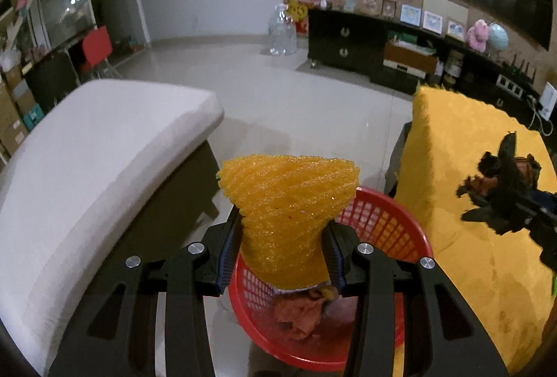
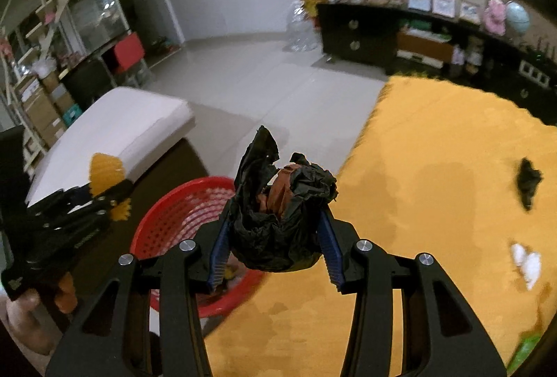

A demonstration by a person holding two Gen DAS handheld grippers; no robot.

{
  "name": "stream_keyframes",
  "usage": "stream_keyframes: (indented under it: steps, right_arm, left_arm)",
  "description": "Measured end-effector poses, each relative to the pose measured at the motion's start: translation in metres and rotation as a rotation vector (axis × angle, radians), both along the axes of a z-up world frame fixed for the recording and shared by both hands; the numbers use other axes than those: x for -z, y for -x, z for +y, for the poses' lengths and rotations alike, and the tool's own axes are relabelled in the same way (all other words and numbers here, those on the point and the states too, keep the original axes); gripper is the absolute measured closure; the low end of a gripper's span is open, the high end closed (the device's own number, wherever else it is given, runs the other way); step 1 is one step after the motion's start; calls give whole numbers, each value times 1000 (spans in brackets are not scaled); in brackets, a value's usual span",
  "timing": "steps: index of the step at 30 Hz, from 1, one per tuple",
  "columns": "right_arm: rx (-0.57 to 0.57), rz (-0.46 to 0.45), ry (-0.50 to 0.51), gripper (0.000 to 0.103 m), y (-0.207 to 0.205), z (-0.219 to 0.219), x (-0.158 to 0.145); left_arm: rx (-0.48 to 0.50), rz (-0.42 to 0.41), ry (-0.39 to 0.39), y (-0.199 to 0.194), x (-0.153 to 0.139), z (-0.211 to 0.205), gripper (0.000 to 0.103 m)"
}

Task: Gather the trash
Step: 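Carry the foam net and black bag over the red basket with both tools, then open both tools over the red basket to drop the net and bag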

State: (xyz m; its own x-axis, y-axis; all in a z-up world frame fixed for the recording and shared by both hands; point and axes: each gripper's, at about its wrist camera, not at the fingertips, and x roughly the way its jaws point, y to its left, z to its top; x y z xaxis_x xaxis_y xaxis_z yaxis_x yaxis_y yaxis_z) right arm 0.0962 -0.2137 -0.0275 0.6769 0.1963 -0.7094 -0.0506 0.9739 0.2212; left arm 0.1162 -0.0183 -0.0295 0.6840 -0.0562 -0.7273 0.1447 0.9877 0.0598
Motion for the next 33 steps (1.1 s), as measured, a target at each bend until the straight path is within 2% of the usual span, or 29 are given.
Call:
stream_keyframes:
  steps: [7,12,16,20,23,26,33]
  right_arm:
    - [-56,51,-4,59,-13,25,15]
    - [-72,77,-8,58,-18,34,25]
    - [-86,88,-26,57,-21,35,27]
    - [-113,93,-65,47,-22,39,27]
    - [-107,92,-75,39,-21,40,26]
    - [-94,87,-81,36,-20,36,25]
    - [-50,70,-86,34,-17,21,19]
  left_arm:
    - [-4,56,-14,-8,16,4,62]
    - [1,86,-50,-11,32,-2,62]
    - [5,106,-34,-11,37,1,62]
    - [23,100,-26,-9,37,1,62]
    - [36,103,-22,-8,36,1,58]
    - [43,100,-9,-6,35,0,52]
    - [59,86,16,-2,29,-1,29]
